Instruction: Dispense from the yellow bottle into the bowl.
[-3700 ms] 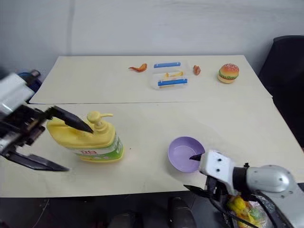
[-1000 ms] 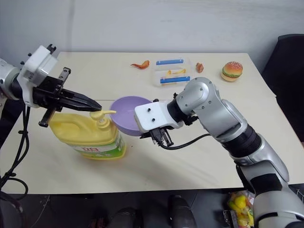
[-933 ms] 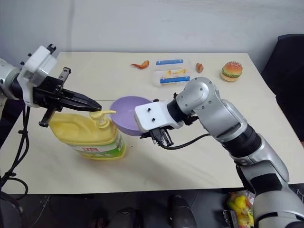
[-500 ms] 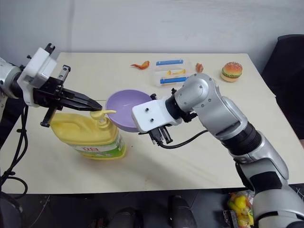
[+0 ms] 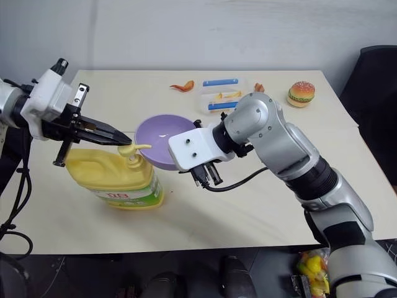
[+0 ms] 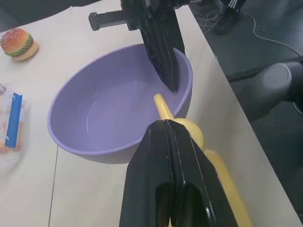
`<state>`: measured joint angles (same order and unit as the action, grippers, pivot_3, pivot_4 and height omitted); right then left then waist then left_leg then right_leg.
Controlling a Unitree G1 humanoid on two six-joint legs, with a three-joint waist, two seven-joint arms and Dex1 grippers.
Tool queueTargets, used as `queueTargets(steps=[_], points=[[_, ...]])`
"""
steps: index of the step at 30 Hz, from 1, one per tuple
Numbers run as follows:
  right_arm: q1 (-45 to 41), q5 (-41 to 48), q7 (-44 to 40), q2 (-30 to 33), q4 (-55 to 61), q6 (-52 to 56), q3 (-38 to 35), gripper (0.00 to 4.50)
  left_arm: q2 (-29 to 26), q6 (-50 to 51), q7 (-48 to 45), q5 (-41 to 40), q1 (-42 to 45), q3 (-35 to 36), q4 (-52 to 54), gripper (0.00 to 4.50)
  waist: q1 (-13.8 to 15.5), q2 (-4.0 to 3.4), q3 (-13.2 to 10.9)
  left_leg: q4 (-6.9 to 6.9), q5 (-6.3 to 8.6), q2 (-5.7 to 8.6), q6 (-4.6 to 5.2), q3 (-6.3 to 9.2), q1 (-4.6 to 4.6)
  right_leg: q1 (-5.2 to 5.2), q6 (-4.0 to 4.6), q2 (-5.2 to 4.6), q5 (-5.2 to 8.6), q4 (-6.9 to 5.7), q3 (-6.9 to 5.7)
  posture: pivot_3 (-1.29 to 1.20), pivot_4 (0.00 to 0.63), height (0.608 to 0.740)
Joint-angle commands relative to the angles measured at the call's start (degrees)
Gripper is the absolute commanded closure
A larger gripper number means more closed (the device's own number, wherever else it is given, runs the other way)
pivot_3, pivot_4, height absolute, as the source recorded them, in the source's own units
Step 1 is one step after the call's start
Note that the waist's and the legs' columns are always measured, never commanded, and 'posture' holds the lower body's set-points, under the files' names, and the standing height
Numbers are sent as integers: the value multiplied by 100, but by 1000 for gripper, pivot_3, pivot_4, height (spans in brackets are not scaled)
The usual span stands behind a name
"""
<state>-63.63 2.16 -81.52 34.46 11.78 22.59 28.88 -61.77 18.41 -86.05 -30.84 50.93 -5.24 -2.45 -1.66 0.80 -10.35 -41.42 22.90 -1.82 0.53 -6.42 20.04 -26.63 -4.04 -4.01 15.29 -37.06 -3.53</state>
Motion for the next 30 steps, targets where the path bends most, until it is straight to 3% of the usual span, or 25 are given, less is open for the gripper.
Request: queueTargets(steps=[1, 12, 20, 24, 30], points=[[-75, -16, -16, 50, 119, -104, -113, 4500, -96, 5, -549, 504, -485, -497, 120, 4482, -1, -12, 7, 1, 0, 0, 0, 0, -1, 1, 0, 0, 0, 1, 0, 0, 150, 740], [-35, -29, -75, 15, 116, -79, -132, 4500, -30, -146, -424, 663, -665, -566, 158, 4482, 0, -27, 18, 36, 0, -2, 0, -16, -71, 55, 4, 2, 2, 14, 12, 0, 150, 740], [110, 8, -2, 55, 145, -92, -220, 4500, 393, 1075, -91, 17, 711, -51, -428, 4482, 17, -21, 14, 28, 1, 4, 2, -13, -66, 64, 4, 8, 3, 20, 2, 0, 150, 740], [366, 83, 43, 163, 349, -15, -300, 4500, 506, 2195, -67, -612, 1355, 342, -569, 3647, 1, -19, 13, 21, 2, 4, 3, -8, -16, 13, 3, 7, 2, 16, 3, 0, 150, 740], [1202, 31, 327, 404, 763, 57, -322, 4500, 337, 3166, -8, -1193, 1724, 850, -386, 1897, -21, -18, 12, 9, 1, 2, 2, 14, 21, -15, 1, -4, 1, 17, -20, 0, 150, 740]])
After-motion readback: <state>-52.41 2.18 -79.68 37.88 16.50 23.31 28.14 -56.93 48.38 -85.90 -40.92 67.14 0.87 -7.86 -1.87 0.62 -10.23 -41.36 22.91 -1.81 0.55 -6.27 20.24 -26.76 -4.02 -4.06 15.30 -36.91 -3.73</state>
